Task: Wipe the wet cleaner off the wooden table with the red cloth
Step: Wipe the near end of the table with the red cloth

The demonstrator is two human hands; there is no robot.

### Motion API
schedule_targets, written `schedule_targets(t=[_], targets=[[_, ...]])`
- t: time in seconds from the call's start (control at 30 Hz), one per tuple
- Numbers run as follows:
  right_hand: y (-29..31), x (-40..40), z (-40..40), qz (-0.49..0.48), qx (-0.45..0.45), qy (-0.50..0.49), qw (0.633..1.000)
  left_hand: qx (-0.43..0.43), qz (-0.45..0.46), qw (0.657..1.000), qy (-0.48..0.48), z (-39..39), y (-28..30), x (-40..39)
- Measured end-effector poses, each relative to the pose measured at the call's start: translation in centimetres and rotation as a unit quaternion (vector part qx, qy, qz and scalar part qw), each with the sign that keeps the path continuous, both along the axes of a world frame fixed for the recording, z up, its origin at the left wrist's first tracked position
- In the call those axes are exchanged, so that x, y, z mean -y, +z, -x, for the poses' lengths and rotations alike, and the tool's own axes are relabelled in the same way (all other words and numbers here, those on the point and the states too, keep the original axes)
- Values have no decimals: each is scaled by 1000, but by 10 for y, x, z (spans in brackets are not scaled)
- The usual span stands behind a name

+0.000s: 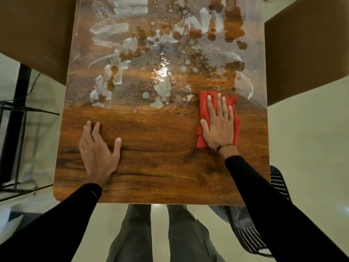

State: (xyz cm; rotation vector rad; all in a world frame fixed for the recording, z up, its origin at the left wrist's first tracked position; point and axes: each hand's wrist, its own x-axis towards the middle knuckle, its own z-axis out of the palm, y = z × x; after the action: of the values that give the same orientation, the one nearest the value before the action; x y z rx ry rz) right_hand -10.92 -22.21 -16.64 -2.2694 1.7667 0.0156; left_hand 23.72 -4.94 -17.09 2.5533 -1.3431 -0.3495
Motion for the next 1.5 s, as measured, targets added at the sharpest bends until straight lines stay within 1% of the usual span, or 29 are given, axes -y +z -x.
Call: schedule_targets(t=[0.07, 0.17, 0.23, 0.3, 0.37, 0.47, 0.53, 0.57, 0.6, 0.7, 0.8, 0.87, 0.97, 1.03, 1.1, 1.2, 1.27, 1.33, 1.4, 1.5], targets=[[1, -1, -38, 0, 15, 45, 999, 0, 3, 1000, 1, 1, -2, -2], [2, -26, -86, -13, 38, 129, 991, 7, 9, 1000, 2, -1, -2, -7], [3, -50, -91, -31, 42, 183, 982, 3, 12, 1000, -3, -2, -1, -8], [1, -65, -71, -42, 47, 212, 975, 0, 10, 1000, -2, 0, 1, -7], [2, -67, -44, -40, 51, 186, 980, 0, 7, 1000, 1, 0, 1, -6], [6, -51, -21, -15, 38, 70, 997, -5, 10, 1000, -2, -3, 1, -4], [7, -29, -30, -5, 26, 12, 1000, -2, 12, 1000, 0, -3, -2, -3], [6, -19, -42, 0, 23, 4, 1000, 0, 13, 1000, -1, -4, -4, -3], [4, -10, -58, 2, 22, 11, 1000, 3, 13, 1000, -1, -6, -6, -4], [0, -2, -115, 7, 20, 85, 996, 9, 16, 1000, -3, -8, -9, -8], [-2, -27, -164, 14, 34, 144, 989, 12, 15, 1000, -1, -8, -11, -9], [-4, -53, -174, 10, 49, 170, 984, 14, 12, 1000, 0, -7, -11, -9], [-8, -76, -155, 1, 57, 191, 980, 8, 9, 1000, -2, -7, -9, -8], [-9, -78, -138, -2, 55, 167, 984, 7, 8, 1000, -2, -8, -9, -8], [-6, -74, -131, -4, 51, 103, 993, 0, 10, 1000, -7, -9, -10, -7], [-1, -60, -146, -4, 37, 13, 999, -6, 13, 1000, -6, -10, -11, -7], [2, -43, -168, -5, 30, -9, 999, -3, 14, 1000, -5, -9, -12, -8], [2, -23, -194, 1, 31, 23, 999, 1, 16, 1000, -3, -9, -14, -8], [2, -11, -224, 8, 35, 92, 995, 3, 19, 1000, -3, -10, -16, -9], [2, -17, -254, 4, 40, 206, 978, 3, 17, 1000, -4, -12, -19, -13]])
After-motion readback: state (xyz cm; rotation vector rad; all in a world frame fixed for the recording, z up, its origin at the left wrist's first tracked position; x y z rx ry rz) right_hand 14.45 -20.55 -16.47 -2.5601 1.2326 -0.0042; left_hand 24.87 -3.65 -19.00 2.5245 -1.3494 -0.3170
